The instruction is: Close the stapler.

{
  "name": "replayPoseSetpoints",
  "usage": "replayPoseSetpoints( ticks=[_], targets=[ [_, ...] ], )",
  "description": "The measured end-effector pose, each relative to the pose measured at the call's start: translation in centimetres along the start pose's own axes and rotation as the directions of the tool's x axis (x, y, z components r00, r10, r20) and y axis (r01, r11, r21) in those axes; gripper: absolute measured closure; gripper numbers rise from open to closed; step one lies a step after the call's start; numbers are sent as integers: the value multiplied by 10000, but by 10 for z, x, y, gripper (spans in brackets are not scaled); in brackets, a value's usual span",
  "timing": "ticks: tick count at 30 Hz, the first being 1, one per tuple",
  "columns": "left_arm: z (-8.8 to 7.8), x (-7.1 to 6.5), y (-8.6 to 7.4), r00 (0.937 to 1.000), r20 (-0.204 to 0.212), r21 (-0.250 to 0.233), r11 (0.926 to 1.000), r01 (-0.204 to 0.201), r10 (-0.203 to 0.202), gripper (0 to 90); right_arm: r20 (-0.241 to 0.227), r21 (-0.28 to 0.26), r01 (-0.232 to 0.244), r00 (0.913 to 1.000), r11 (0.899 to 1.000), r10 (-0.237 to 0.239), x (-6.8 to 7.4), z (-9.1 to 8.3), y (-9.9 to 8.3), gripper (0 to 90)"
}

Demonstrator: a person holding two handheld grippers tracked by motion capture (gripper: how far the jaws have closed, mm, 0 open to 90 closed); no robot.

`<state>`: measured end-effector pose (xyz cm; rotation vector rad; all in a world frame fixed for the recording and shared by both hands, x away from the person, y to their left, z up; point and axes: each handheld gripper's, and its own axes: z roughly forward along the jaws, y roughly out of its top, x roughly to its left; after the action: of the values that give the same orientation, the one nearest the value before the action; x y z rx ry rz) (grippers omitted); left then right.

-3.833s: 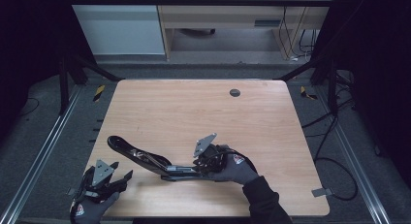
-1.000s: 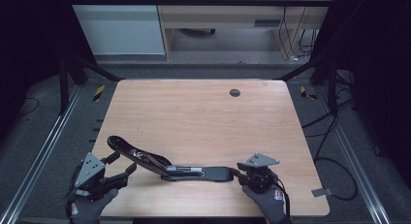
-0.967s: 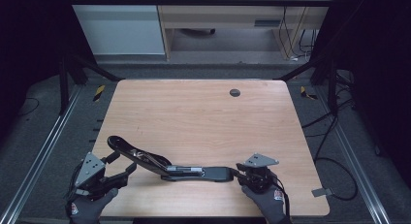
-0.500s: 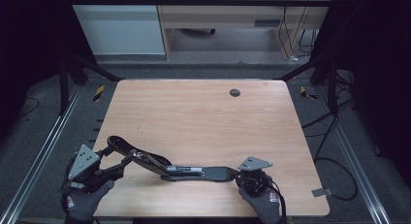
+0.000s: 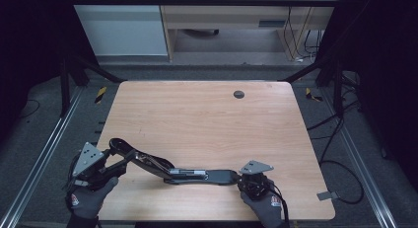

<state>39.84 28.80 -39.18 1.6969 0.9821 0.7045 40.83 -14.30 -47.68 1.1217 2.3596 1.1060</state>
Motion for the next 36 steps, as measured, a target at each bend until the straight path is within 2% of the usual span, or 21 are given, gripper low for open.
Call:
replayPoseSetpoints(
  ticks=[3, 9, 16, 20, 36],
  targets=[
    [-1, 1, 0, 9999, 29, -5, 9999, 101, -101, 506, -184, 159, -165, 9997, 9997, 168, -1, 6, -1, 900],
    [-1, 0, 0, 9996, 28, -49, 9996, 280, -280, 516, -146, 473, -208, 9997, 9987, 215, 0, 13, -2, 900],
    [-1, -2, 0, 9993, -8, -89, 9992, 385, -385, 525, -224, 305, -226, 9995, 9993, 233, -1, 15, -3, 900],
    [-2, -3, 2, 9996, -1, -51, 9995, 299, -299, 528, -201, 331, -129, 9997, 9994, 135, 0, 16, -2, 900],
    [0, -12, 10, 9994, 176, -60, 9995, 313, -312, 549, -173, 324, -256, 9995, 9991, 262, 1, 17, -1, 900]
  ],
)
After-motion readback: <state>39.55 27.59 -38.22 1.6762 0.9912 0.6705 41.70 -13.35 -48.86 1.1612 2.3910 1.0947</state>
